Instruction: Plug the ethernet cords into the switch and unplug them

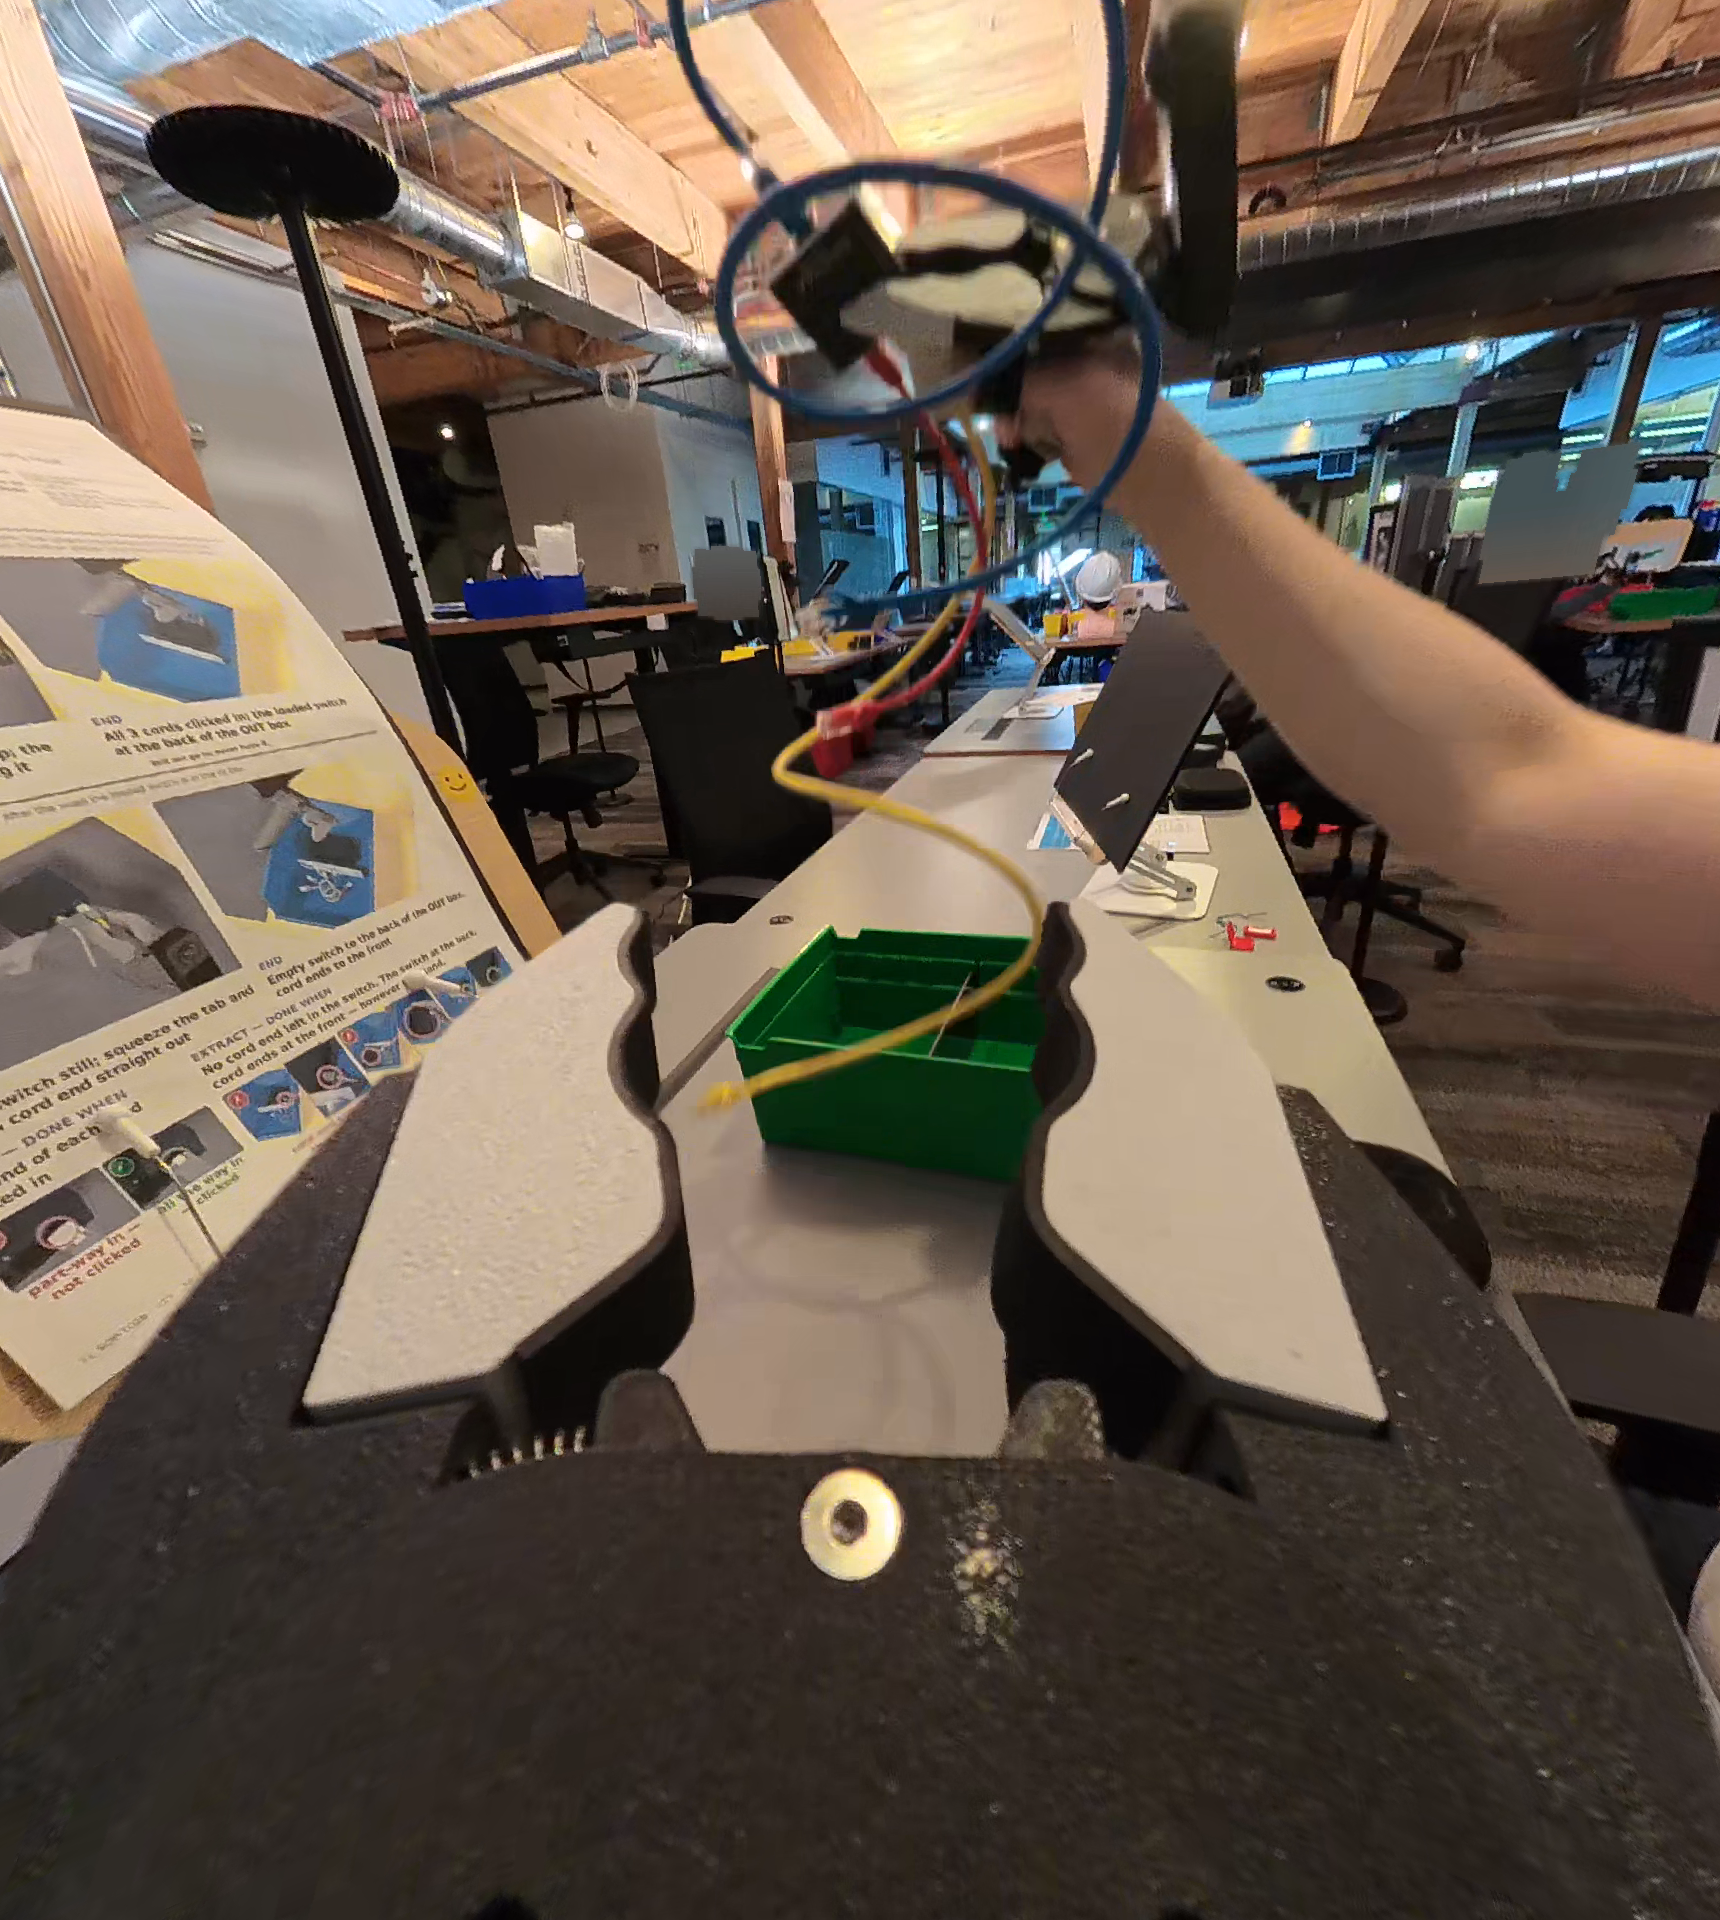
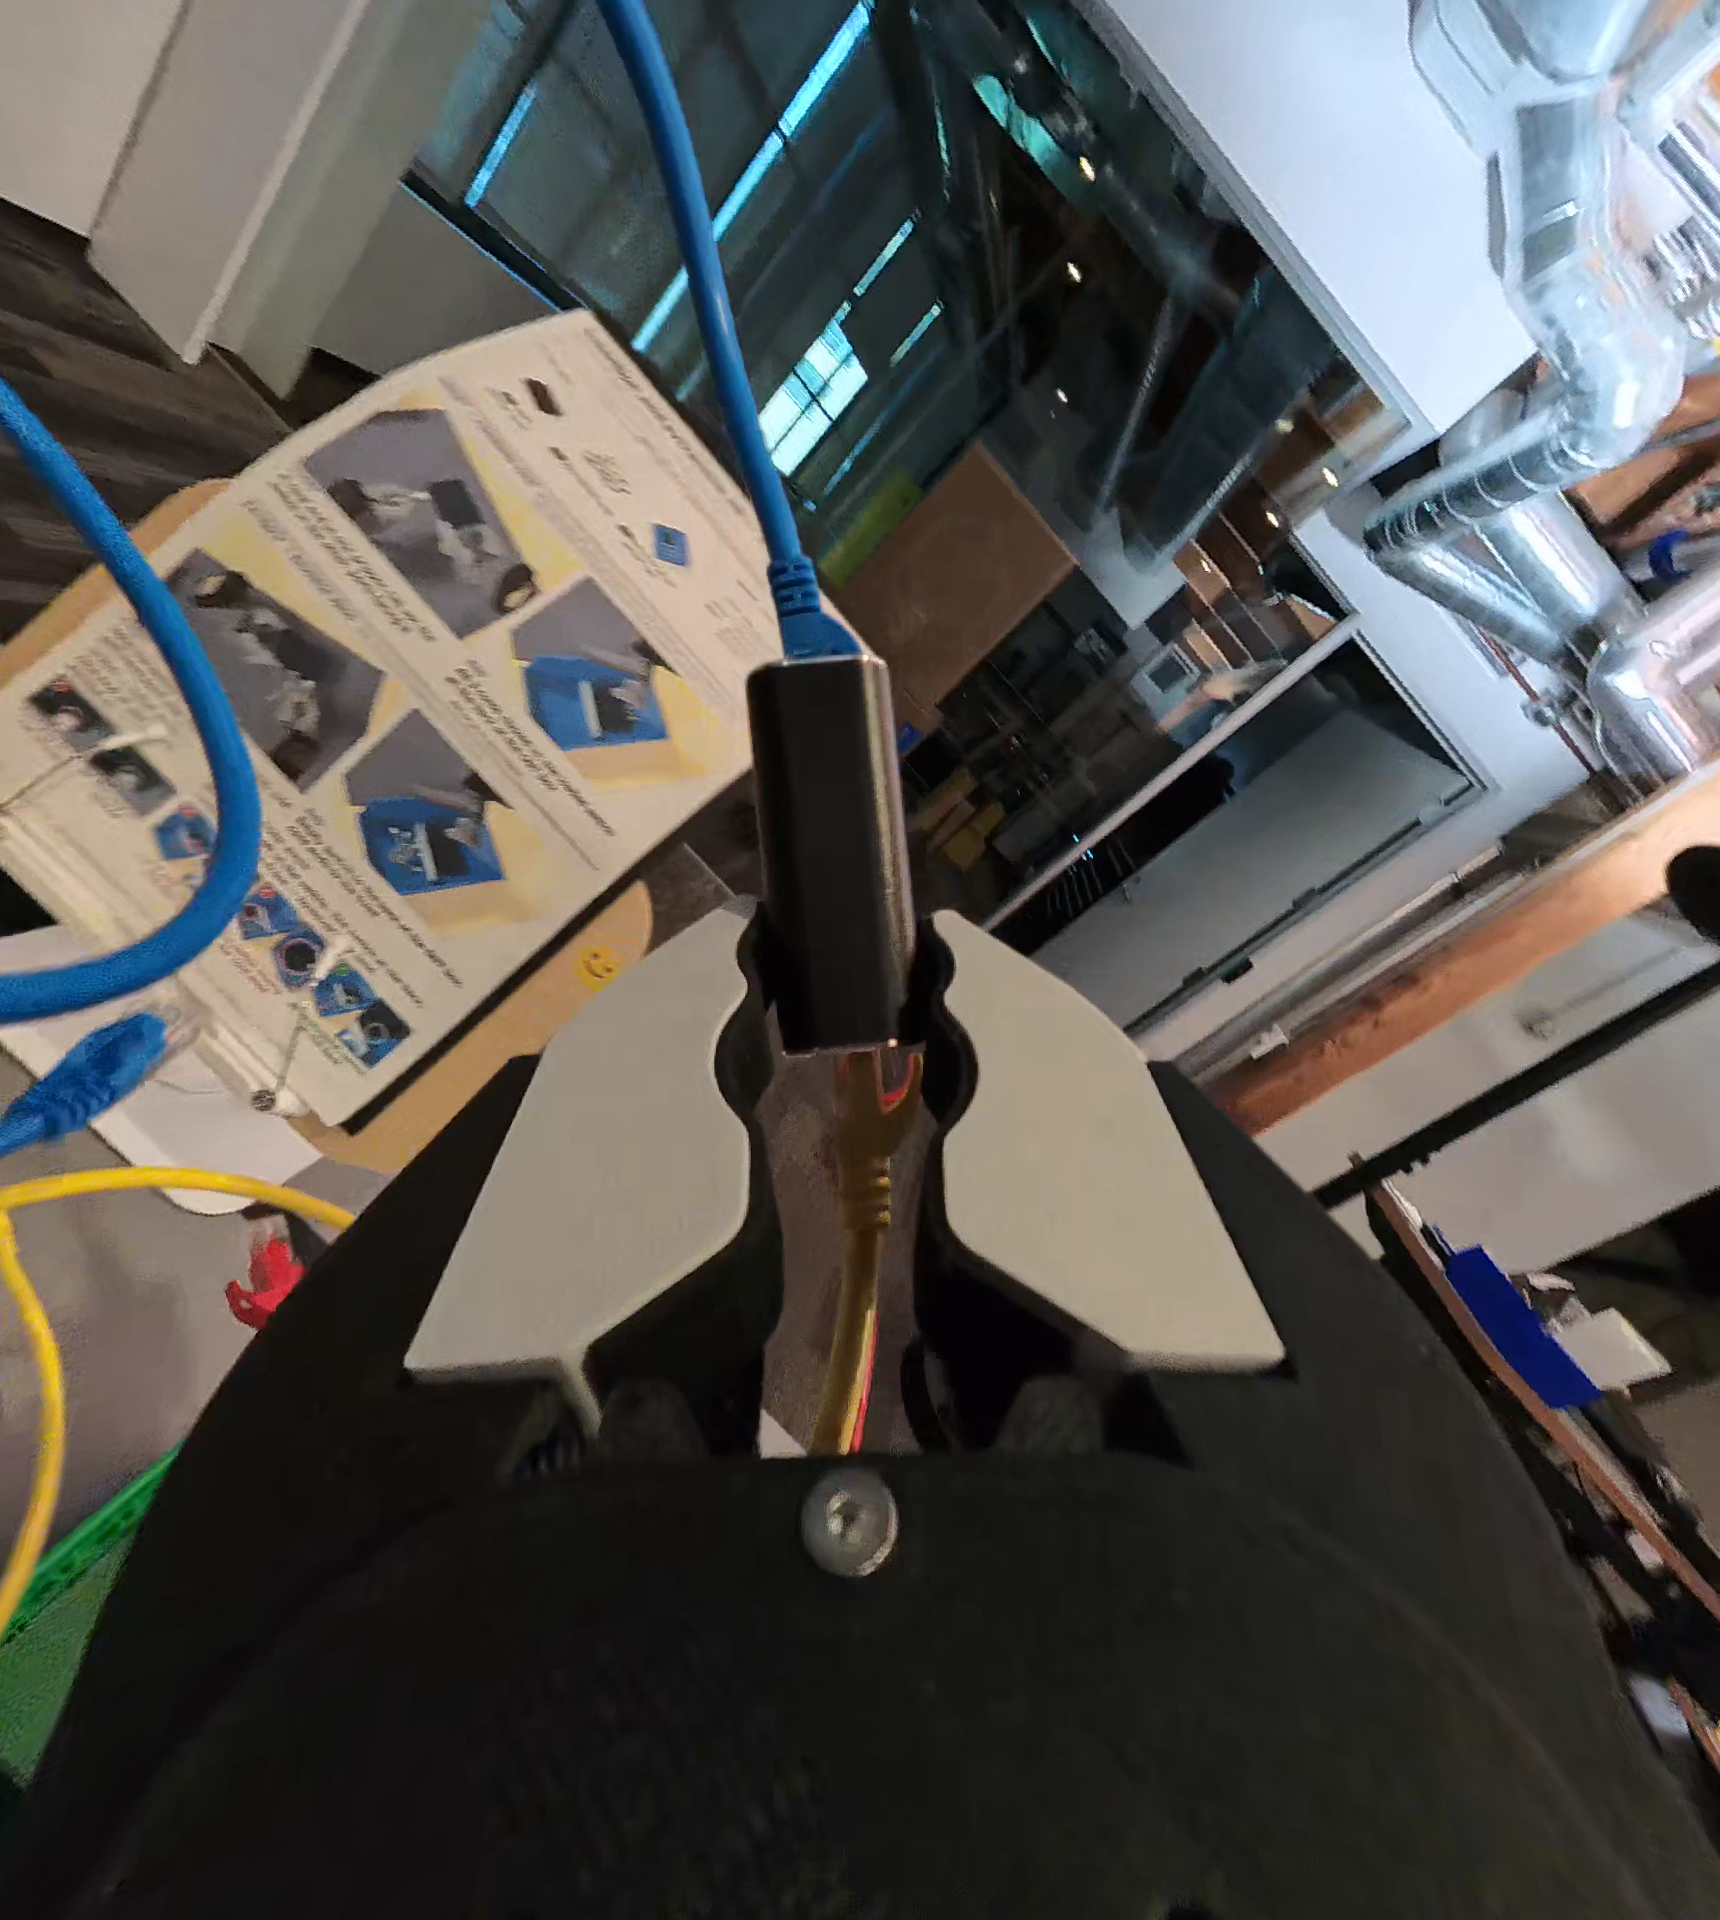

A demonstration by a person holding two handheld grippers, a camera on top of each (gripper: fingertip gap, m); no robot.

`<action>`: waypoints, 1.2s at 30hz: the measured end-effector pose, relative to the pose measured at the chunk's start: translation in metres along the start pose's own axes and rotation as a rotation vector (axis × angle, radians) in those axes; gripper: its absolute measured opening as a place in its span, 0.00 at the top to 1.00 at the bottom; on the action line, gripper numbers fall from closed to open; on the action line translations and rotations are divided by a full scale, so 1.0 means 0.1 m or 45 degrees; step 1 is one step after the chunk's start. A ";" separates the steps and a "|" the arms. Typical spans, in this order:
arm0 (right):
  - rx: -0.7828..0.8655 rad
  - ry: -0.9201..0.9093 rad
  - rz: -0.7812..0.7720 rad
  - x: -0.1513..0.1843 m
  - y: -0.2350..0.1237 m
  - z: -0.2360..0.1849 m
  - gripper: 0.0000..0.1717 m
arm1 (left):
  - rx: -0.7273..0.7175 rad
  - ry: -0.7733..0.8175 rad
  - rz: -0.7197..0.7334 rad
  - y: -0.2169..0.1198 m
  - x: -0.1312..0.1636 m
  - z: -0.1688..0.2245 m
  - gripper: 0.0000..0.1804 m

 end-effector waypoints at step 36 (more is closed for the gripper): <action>-0.406 0.433 -0.588 2.85 0.26 0.21 0.85 | 0.036 0.010 -0.286 0.36 0.38 0.02 0.64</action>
Point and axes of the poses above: each gripper's, where its closed fingertips meet, y out along the fingers, x out of its underside, z = x × y across the jaws, the point moved 4 cm from there along -y, back along the fingers, and after that the axes turned 14 degrees about y, right-handed, at the moved point
